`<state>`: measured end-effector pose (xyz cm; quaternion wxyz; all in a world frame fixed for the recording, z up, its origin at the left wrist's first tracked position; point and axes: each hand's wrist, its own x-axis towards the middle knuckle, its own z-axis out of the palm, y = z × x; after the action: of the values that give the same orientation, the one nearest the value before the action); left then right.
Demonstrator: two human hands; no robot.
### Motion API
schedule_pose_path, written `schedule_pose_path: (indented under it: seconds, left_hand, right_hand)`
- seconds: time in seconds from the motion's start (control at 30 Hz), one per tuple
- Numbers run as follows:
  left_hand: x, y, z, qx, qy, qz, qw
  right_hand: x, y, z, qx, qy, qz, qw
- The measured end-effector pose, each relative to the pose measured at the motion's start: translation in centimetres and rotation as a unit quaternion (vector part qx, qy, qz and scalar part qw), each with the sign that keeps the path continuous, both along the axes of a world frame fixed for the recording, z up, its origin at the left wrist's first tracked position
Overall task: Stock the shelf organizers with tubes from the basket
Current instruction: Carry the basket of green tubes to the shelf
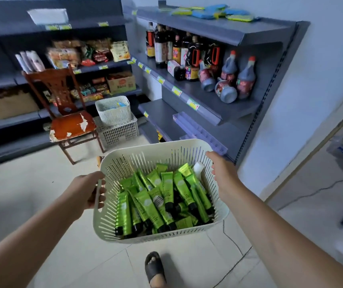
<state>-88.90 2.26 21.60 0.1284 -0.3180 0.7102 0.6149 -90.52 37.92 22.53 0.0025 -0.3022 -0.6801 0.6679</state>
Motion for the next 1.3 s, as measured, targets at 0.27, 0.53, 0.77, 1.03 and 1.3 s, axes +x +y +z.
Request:
schedule_pose_path:
  seconds: [0.27,0.53,0.77,1.03,1.3]
  left_hand:
    - [-9.6,-7.0,-3.0,0.012,-0.011,0.038,0.999]
    - [-18.4,-11.5,-2.0,-0.005,-0.006,0.078,0.997]
    - [-27.0,-14.2,-3.1,-0.004,-0.022,0.118,0.993]
    - [-39.6,-16.3,-5.2,-0.009,-0.058,0.194,0.979]
    - [-50.5,-19.6,-5.8,-0.034,-0.044,0.224,0.973]
  right_hand:
    - [-14.7,-6.5,-3.2,0.016,-0.069,0.084,0.994]
    - [-26.9,-12.0,-3.1,0.041,-0.058,0.135,0.988]
    - [-38.6,-15.3,-5.4,0.041,-0.062,0.156,0.985]
    - [-55.5,-20.3,-8.7,0.037,-0.061,0.192,0.979]
    - [-69.0,-25.2,-8.9,0.043,-0.034,0.242,0.969]
